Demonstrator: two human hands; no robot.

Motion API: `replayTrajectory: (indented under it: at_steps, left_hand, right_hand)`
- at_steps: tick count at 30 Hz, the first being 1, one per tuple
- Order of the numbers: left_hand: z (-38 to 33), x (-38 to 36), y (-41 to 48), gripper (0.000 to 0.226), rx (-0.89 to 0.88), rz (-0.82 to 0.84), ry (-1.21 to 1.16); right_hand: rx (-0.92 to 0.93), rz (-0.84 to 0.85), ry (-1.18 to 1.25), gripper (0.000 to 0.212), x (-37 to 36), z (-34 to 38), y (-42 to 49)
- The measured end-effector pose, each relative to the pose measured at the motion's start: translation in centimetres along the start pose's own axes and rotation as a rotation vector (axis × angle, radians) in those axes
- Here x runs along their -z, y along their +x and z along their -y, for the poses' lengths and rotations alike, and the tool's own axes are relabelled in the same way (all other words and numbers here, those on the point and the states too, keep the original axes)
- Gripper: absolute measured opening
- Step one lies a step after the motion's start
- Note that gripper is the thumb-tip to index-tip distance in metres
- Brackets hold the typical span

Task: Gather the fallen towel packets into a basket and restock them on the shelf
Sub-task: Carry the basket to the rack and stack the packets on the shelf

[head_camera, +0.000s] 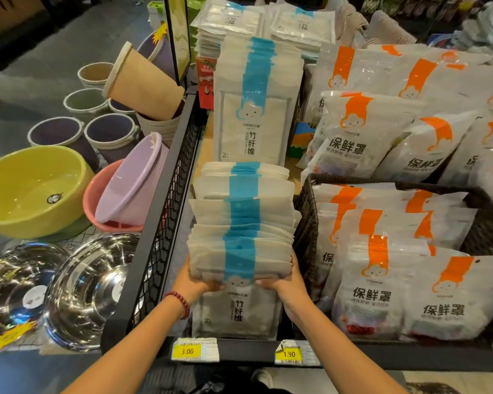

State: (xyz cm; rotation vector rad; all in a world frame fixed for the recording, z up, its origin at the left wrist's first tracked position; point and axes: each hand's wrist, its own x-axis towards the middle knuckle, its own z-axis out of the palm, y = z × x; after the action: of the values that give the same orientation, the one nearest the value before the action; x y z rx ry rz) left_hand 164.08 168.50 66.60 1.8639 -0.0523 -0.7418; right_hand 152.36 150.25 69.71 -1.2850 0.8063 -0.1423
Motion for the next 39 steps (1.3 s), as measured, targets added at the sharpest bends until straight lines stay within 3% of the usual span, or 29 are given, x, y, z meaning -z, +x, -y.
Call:
replayTrajectory:
  at_steps: [2,4,6,9,12,14,17,20,26,31,35,39]
  left_hand:
    - [-0.8,-0.1,0.3,0.066,-0.040,0.031,0.022]
    - [-2.1,-0.2,0.6,0.028,-0.108,0.084,0.023]
    - [-2.8,0.1,0.4,0.017,-0.169,0.043,-0.032]
    - [-2.1,-0.2,0.1,0.055,-0.234,-0.036,-0.109]
    - [-1.9,0.0,-0.2,0.062,-0.380,-0.031,0.005]
    - [-2.6,0.3,-0.1,0.074,-0.377,0.026,0.096]
    - [-2.6,1.3,-0.4,0.111,-0.357,0.045,0.169]
    - [-1.5,2.1,-0.3,0.134,-0.369,0.117,0.057]
    - [-0.1,1.6,-0.5,0.130,-0.232,0.178,-0.040]
    - [-0.1,2.7,-0.8,0.112,-0.178,0.203,-0.152]
    - [-0.1,1.8,-0.3,0.098,-0.083,0.293,0.015]
    - [0.2,0.8,0.4,0.082,-0.032,0.208,0.067]
  right_hand:
    - [0.077,-0.007,0.033,0.081,-0.2,0.4,0.0]
    - [0.102,-0.036,0.101,0.055,-0.2,0.8,0.4]
    - [0.050,-0.037,0.098,0.043,0.0,1.1,0.7]
    - [0.018,-0.021,-0.021,0.058,0.3,0.4,0.8]
    - [0.098,-0.016,-0.059,0.032,0.7,0.4,0.6]
    - [0.146,0.069,-0.030,0.051,0.9,0.7,0.5]
    - [0.232,0.129,-0.162,0.100,1.7,0.1,0.2]
    - [0.233,0.168,-0.233,0.120,2.1,0.0,-0.2]
    - [0.185,0.163,-0.222,0.126,1.8,0.5,0.0]
    - [0.076,0.116,-0.186,0.129,1.7,-0.3,-0.8]
    - [0.045,0.153,-0.234,0.120,1.9,-1.0,-0.9]
    - [-0.021,0.097,-0.210,0.115,1.4,-1.1,-0.5]
